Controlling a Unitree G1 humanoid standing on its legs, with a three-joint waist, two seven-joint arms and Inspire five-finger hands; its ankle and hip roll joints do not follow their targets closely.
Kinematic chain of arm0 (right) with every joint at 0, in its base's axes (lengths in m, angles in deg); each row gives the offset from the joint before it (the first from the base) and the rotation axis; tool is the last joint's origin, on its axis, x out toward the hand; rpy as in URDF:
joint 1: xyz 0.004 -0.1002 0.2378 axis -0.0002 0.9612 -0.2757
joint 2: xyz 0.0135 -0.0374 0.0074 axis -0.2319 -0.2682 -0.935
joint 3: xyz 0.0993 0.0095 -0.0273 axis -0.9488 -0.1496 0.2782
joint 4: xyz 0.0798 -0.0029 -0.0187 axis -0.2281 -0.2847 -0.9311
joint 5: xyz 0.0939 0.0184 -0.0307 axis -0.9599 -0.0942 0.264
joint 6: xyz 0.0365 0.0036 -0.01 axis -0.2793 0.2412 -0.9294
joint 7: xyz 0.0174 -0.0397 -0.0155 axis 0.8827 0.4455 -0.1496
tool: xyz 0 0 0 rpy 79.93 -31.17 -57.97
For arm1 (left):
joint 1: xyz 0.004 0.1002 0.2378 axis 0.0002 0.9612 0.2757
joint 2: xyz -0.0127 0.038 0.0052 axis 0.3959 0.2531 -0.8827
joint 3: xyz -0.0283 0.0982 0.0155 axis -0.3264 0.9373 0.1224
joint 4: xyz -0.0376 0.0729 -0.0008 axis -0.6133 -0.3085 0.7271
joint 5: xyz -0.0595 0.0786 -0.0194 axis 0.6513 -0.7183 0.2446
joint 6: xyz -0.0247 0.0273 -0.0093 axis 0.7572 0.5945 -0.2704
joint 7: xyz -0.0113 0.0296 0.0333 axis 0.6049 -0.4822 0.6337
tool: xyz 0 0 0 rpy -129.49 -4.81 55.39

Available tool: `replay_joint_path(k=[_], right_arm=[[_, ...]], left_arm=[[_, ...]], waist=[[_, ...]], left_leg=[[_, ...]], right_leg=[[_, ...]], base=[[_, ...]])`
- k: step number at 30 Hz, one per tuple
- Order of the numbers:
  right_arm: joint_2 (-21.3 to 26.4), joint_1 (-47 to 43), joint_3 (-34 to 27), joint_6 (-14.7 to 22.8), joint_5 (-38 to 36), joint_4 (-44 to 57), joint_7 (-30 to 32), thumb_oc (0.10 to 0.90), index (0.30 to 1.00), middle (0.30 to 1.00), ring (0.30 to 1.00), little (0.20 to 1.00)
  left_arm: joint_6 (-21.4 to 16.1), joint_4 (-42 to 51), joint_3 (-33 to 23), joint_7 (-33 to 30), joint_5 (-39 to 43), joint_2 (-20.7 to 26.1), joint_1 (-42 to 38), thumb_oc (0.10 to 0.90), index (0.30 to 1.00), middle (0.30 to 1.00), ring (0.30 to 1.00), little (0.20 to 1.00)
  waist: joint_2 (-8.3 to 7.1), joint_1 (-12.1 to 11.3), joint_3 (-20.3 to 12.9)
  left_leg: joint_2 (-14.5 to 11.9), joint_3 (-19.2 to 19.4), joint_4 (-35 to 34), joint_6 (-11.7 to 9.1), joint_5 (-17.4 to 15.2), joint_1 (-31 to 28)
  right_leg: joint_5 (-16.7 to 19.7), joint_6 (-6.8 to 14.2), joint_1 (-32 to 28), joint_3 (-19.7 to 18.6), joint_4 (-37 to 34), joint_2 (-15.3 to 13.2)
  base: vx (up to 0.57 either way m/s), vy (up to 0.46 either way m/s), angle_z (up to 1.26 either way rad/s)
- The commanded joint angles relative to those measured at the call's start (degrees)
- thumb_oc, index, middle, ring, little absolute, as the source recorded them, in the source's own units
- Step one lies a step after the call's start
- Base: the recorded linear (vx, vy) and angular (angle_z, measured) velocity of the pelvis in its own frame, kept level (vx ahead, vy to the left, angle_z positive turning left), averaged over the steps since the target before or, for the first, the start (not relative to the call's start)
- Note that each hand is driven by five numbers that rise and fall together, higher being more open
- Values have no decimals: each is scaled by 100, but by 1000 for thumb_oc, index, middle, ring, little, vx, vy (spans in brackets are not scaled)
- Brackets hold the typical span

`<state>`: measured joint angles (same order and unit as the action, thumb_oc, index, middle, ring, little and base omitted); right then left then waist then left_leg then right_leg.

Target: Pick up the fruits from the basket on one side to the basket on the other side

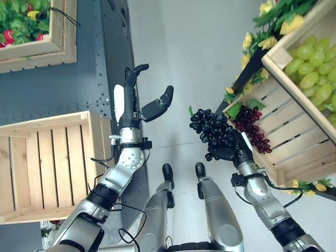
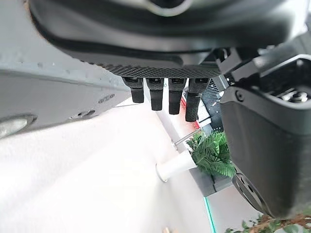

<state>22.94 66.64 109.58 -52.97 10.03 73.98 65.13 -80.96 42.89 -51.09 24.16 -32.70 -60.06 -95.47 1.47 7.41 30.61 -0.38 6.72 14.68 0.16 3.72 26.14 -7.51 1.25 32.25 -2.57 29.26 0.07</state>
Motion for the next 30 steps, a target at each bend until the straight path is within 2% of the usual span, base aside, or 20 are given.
replay_joint_path(k=[1,12,15,19,30], right_arm=[[-260,-269,-288,1008,-49,1018,350,400,300,300,300,300],[-405,-223,-986,1434,71,884,1302,400,300,300,300,300],[-344,-340,-1249,1603,-98,735,1664,400,300,300,300,300],[-257,-513,-1663,1782,-673,412,1871,400,300,300,300,300],[244,-1218,-2077,1586,-815,-680,2585,400,300,300,300,300]], left_arm=[[-628,321,-258,-280,-228,9,-591,800,900,900,900,900],[-592,322,-277,-379,-259,-6,-650,800,900,900,900,900],[-540,303,-242,-310,-190,25,-699,800,900,900,900,900],[-576,131,-181,-155,-84,62,-781,800,900,900,900,900],[-349,130,-13,255,292,293,-1055,800,900,900,900,900]], waist=[[-217,147,-82],[-248,244,-82],[-260,243,-82],[-262,241,-82],[-269,79,-82]], left_leg=[[238,-72,1154,15,-984,511],[255,70,1329,38,-1056,996],[259,112,1358,43,-1113,1033],[256,133,1399,30,-1164,1012],[314,101,1420,56,-1191,971]], right_leg=[[206,3,-77,314,-389,153],[188,28,417,204,-199,211],[173,37,462,213,-193,200],[171,63,455,239,-146,182],[238,68,409,360,-164,127]], base=[[0,0,0],[23,-15,-5],[29,-32,-5],[47,-24,-2],[27,-23,2]])
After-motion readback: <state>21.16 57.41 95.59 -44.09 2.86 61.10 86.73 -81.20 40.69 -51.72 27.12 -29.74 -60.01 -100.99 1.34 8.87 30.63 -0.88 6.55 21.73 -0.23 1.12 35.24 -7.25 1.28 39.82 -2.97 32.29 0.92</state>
